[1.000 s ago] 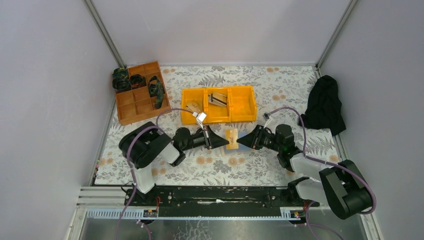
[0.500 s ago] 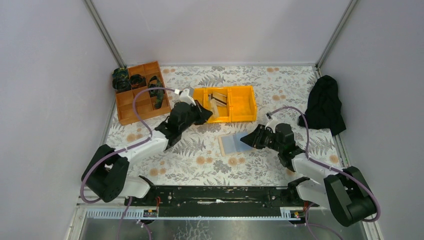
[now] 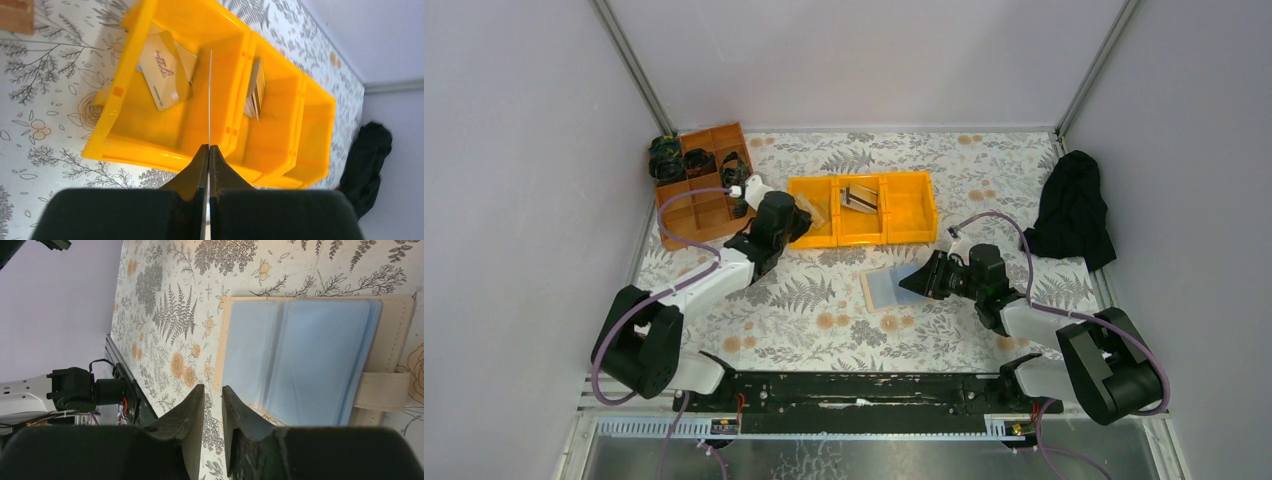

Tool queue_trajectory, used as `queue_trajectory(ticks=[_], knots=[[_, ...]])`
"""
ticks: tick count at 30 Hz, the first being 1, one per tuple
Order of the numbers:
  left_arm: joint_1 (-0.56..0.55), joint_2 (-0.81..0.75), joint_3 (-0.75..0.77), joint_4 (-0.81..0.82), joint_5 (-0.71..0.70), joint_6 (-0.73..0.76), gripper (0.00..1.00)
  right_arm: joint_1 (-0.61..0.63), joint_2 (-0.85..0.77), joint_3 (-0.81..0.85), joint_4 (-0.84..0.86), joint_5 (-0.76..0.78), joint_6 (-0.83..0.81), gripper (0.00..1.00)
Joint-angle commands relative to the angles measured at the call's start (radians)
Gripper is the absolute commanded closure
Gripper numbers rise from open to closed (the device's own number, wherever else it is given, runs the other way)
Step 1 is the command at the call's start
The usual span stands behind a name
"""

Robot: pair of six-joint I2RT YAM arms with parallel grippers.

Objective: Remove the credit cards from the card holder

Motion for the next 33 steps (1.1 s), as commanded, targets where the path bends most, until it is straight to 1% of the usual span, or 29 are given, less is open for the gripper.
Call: queue_trajectory(ticks=[1, 4, 6, 8, 10, 12, 16, 21, 24, 26, 27, 28, 31, 32, 33], knots=[[-0.003, 0.041, 0.012, 0.054, -0.169, -0.202, 1.00, 0.006, 0.016, 0.036, 0.081, -0.054, 0.011, 0.73], [-0.003, 0.111, 0.079, 0.073, -0.166, -0.202, 1.00, 0.005, 0.022, 0.034, 0.087, -0.063, 0.014, 0.73], [-0.003, 0.163, 0.112, 0.176, -0.055, -0.100, 1.00, 0.006, 0.021, 0.032, 0.089, -0.064, 0.014, 0.73], [-0.004, 0.217, 0.153, 0.274, 0.098, -0.011, 1.00, 0.006, 0.019, 0.030, 0.087, -0.061, 0.013, 0.73], [-0.005, 0.265, 0.219, 0.277, 0.235, 0.071, 1.00, 0.006, 0.013, 0.029, 0.079, -0.055, 0.008, 0.73], [-0.007, 0.278, 0.255, 0.239, 0.260, 0.103, 1.00, 0.006, 0.008, 0.028, 0.070, -0.050, 0.003, 0.73], [-0.003, 0.238, 0.245, 0.241, 0.245, 0.154, 1.00, 0.006, 0.006, 0.031, 0.054, -0.039, -0.006, 0.73], [-0.002, 0.221, 0.279, 0.144, 0.216, 0.176, 1.00, 0.007, 0.022, 0.036, 0.056, -0.041, -0.007, 0.73], [-0.002, 0.225, 0.281, 0.134, 0.245, 0.215, 1.00, 0.005, 0.035, 0.038, 0.061, -0.045, -0.005, 0.73], [0.001, 0.235, 0.299, 0.131, 0.316, 0.295, 1.00, 0.006, 0.039, 0.039, 0.065, -0.048, -0.005, 0.73], [0.003, 0.245, 0.329, 0.101, 0.355, 0.348, 1.00, 0.005, 0.040, 0.040, 0.065, -0.048, -0.004, 0.73], [0.004, 0.259, 0.371, 0.038, 0.382, 0.405, 1.00, 0.005, 0.042, 0.040, 0.066, -0.048, -0.004, 0.73], [0.004, 0.292, 0.497, -0.140, 0.362, 0.558, 1.00, 0.007, 0.043, 0.042, 0.066, -0.051, -0.003, 0.73], [0.003, 0.296, 0.522, -0.181, 0.345, 0.609, 1.00, 0.006, 0.045, 0.043, 0.066, -0.052, -0.002, 0.73], [0.003, 0.298, 0.532, -0.198, 0.355, 0.696, 1.00, 0.006, 0.050, 0.045, 0.066, -0.055, -0.003, 0.73]])
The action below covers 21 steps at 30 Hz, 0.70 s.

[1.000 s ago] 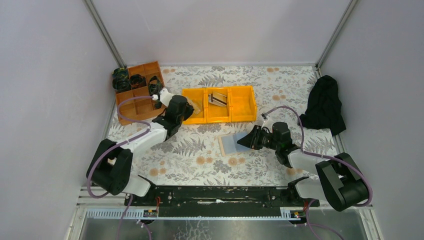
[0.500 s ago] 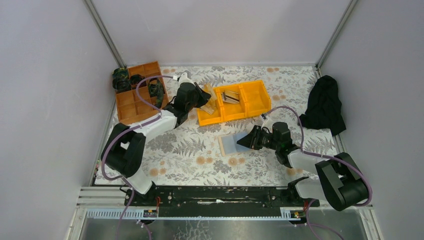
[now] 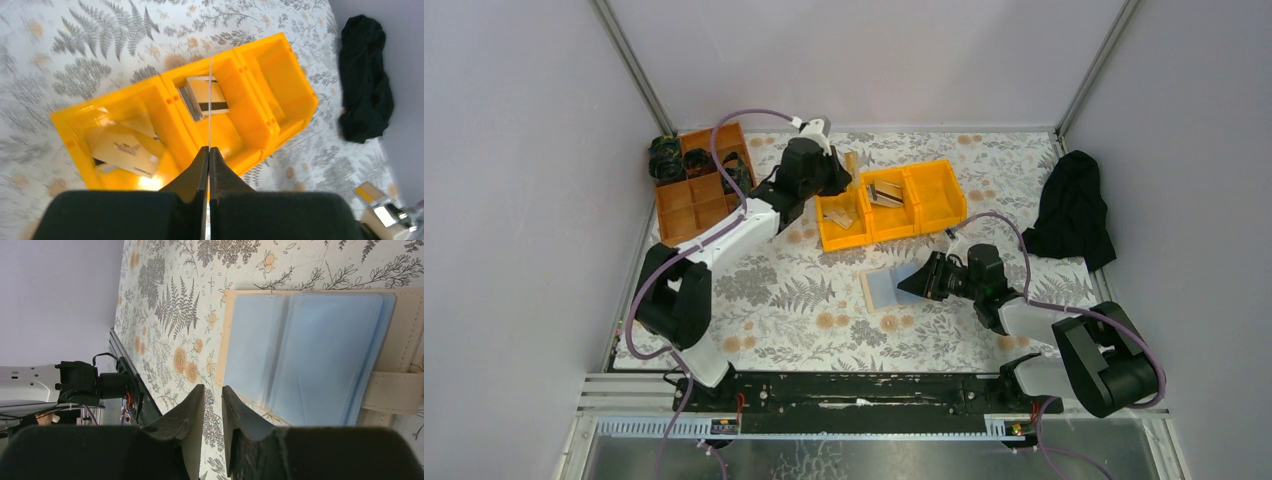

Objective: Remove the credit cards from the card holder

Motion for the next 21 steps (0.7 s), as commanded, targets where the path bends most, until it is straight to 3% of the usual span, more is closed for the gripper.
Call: queue_trajectory(ticks=[1, 6, 10, 13, 21], knots=[[0.007, 0.011, 0.111, -0.180, 0.061, 0.408, 1.00, 0.006, 0.013, 0.046, 0.039, -0.019, -0.011, 0.73], [0.037, 0.042, 0.192, -0.309, 0.122, 0.835, 1.00, 0.005, 0.062, 0.042, 0.096, -0.052, 0.023, 0.74], [0.065, 0.170, 0.390, -0.575, 0.121, 1.028, 1.00, 0.007, 0.121, 0.041, 0.150, -0.083, 0.053, 0.74], [0.066, 0.222, 0.435, -0.604, 0.078, 1.170, 1.00, 0.006, 0.169, 0.042, 0.198, -0.107, 0.079, 0.74], [0.056, 0.286, 0.438, -0.598, 0.026, 1.297, 1.00, 0.006, 0.271, 0.055, 0.269, -0.142, 0.112, 0.74]])
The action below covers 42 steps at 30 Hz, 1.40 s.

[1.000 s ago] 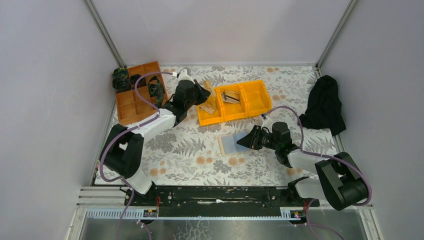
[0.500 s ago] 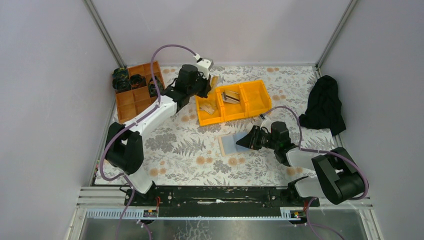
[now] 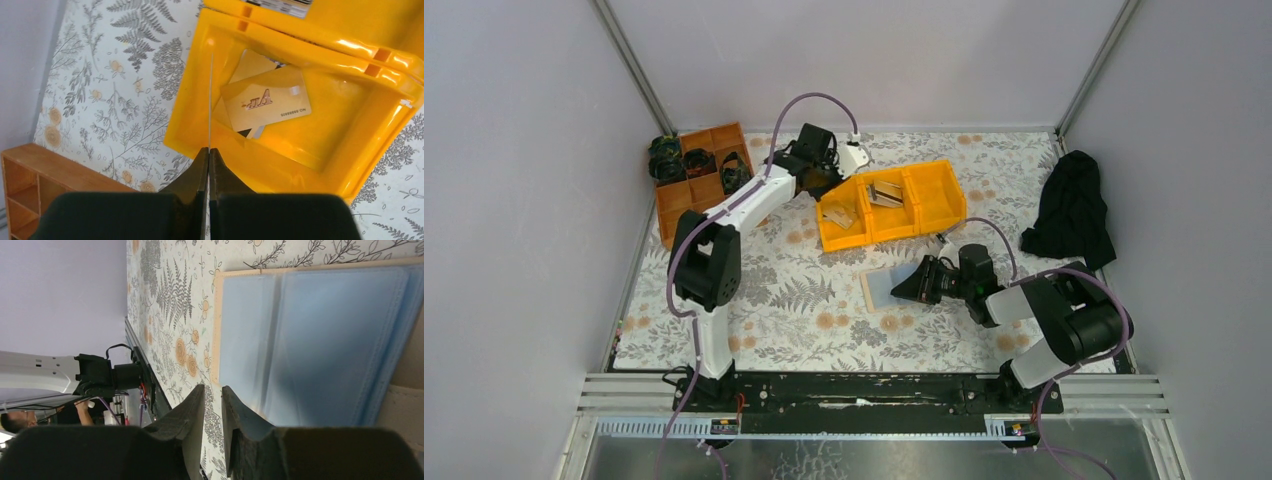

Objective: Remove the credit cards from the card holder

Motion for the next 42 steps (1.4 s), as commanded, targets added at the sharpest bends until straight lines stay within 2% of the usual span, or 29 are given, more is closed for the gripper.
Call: queue_trajectory(ticks=[1, 5, 19, 29, 30, 32, 33, 42], knots=[[-0.012, -0.006, 0.004, -0.024, -0.019, 0.115, 1.00, 0.006, 0.027, 0.044, 0.094, -0.054, 0.022, 0.74], [-0.038, -0.005, -0.045, 0.020, -0.037, 0.123, 1.00, 0.007, 0.040, 0.044, 0.103, -0.057, 0.023, 0.73], [-0.066, 0.121, 0.029, -0.005, -0.067, 0.133, 1.00, 0.006, 0.046, 0.044, 0.110, -0.060, 0.024, 0.72], [-0.066, 0.178, 0.042, 0.050, -0.132, 0.089, 1.00, 0.006, 0.040, 0.043, 0.100, -0.061, 0.014, 0.70], [-0.067, 0.179, 0.037, 0.065, -0.135, 0.084, 0.99, 0.006, 0.042, 0.045, 0.099, -0.061, 0.015, 0.70], [-0.069, 0.177, 0.024, 0.071, -0.128, 0.083, 0.68, 0.006, 0.045, 0.045, 0.099, -0.062, 0.013, 0.70], [-0.070, 0.175, 0.020, 0.071, -0.129, 0.083, 0.64, 0.006, 0.046, 0.046, 0.100, -0.063, 0.014, 0.70], [-0.072, 0.122, -0.048, 0.081, -0.110, 0.034, 0.58, 0.006, 0.048, 0.046, 0.104, -0.064, 0.016, 0.70]])
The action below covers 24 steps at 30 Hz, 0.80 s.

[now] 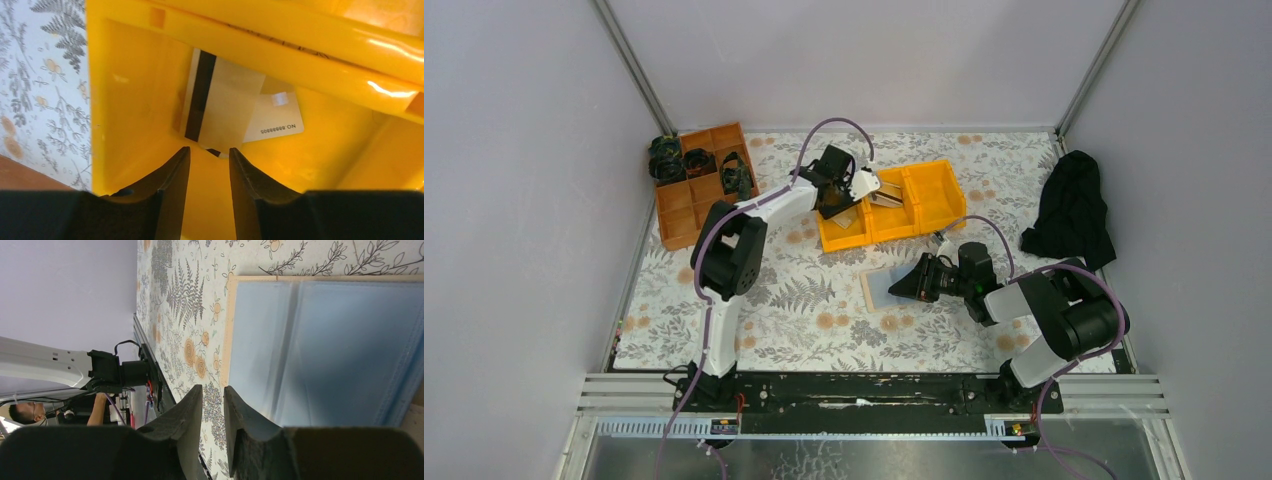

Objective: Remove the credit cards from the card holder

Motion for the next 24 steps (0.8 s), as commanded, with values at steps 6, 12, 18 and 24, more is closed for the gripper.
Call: queue_trajectory(ticks=[6, 12, 18, 24], knots=[[-0.008, -0.108, -0.079, 0.065, 0.109, -0.117, 0.56, 0.006, 0.008, 0.033, 0.045, -0.022, -0.008, 0.70], [-0.028, -0.155, -0.133, 0.057, 0.251, -0.163, 0.56, 0.006, 0.027, 0.036, 0.054, -0.027, 0.000, 0.70], [-0.045, -0.160, -0.157, 0.030, 0.303, -0.189, 0.56, 0.006, 0.031, 0.036, 0.063, -0.031, 0.006, 0.70], [-0.059, -0.101, -0.168, 0.023, 0.223, -0.163, 0.57, 0.006, 0.027, 0.035, 0.062, -0.030, 0.005, 0.70]])
